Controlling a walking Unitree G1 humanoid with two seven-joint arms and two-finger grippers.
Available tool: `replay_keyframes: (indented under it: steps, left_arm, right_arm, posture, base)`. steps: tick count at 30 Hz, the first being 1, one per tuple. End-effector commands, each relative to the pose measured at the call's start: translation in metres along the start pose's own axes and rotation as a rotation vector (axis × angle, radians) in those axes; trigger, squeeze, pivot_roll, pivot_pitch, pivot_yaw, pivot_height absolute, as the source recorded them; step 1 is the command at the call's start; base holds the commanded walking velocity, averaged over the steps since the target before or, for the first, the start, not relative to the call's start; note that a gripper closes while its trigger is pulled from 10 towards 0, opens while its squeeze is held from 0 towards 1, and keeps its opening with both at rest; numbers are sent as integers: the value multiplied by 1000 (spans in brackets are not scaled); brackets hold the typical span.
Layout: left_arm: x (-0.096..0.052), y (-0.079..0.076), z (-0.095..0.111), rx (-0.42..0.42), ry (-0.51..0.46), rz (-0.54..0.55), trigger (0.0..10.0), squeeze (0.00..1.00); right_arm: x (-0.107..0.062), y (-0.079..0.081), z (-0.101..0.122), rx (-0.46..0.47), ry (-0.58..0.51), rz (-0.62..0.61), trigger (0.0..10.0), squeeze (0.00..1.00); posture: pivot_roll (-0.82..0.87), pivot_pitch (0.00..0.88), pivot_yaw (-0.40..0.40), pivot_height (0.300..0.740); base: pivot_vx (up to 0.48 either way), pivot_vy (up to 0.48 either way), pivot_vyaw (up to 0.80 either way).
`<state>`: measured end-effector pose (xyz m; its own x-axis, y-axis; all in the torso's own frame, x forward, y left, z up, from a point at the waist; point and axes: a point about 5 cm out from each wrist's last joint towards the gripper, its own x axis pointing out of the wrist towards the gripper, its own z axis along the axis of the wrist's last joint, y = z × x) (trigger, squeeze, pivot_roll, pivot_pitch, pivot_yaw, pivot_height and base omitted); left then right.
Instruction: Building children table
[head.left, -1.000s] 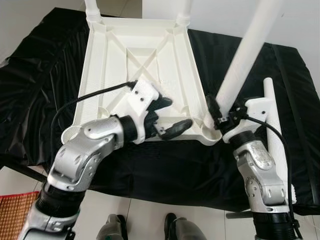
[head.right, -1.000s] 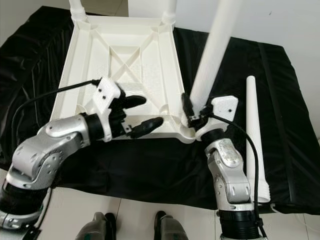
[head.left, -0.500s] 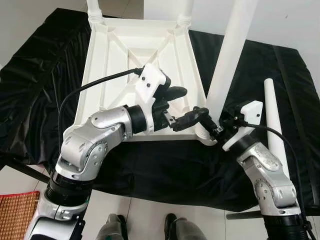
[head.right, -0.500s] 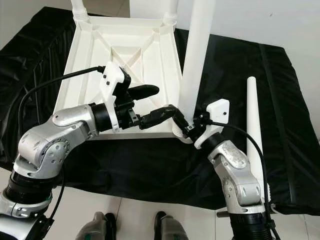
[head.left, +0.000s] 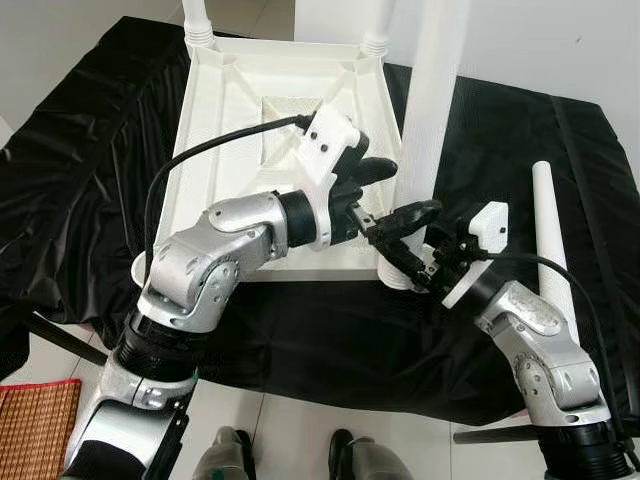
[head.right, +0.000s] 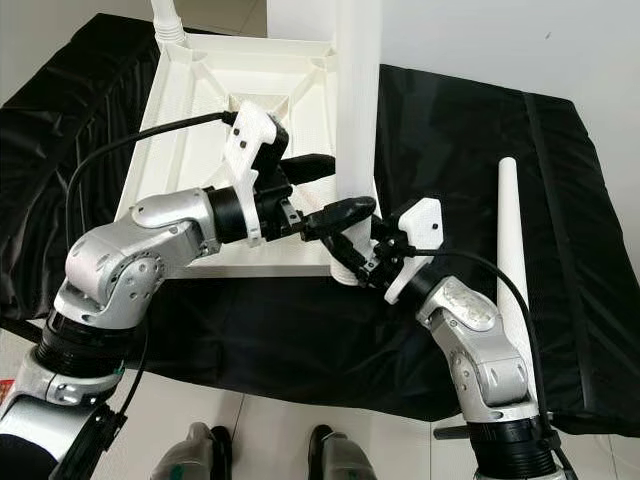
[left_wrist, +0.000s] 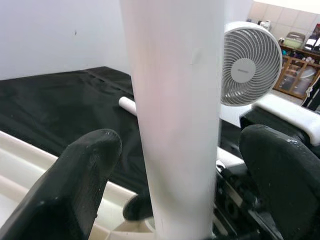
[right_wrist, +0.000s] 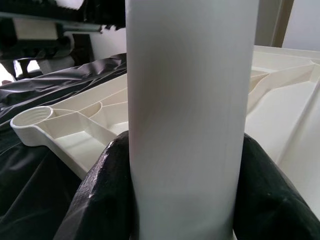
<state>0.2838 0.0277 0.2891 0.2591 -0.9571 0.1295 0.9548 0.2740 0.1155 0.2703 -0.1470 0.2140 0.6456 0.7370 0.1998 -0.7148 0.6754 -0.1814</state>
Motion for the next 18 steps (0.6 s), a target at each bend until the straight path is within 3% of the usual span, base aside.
replay_keyframes:
  steps: [1, 7, 18]
  left_arm:
    - [6, -6, 2, -9, -8, -85, 10000, 0]
    - [12, -4, 10, -24, -46, -103, 10000, 0]
    - [14, -5, 21, -168, -112, -158, 10000, 0]
  right_arm:
    - [-1, 2, 4, -8, -5, 38, 10000, 0]
    - [-1, 4, 2, -9, 6, 67, 10000, 0]
    - [-2, 5, 0, -21, 10, 75, 10000, 0]
  posture:
    - [80, 160, -62, 740]
    - [80, 151, -60, 740]
    - [83, 152, -59, 740]
  base:
    - [0, 0, 0]
    - [0, 0, 0]
    - [0, 0, 0]
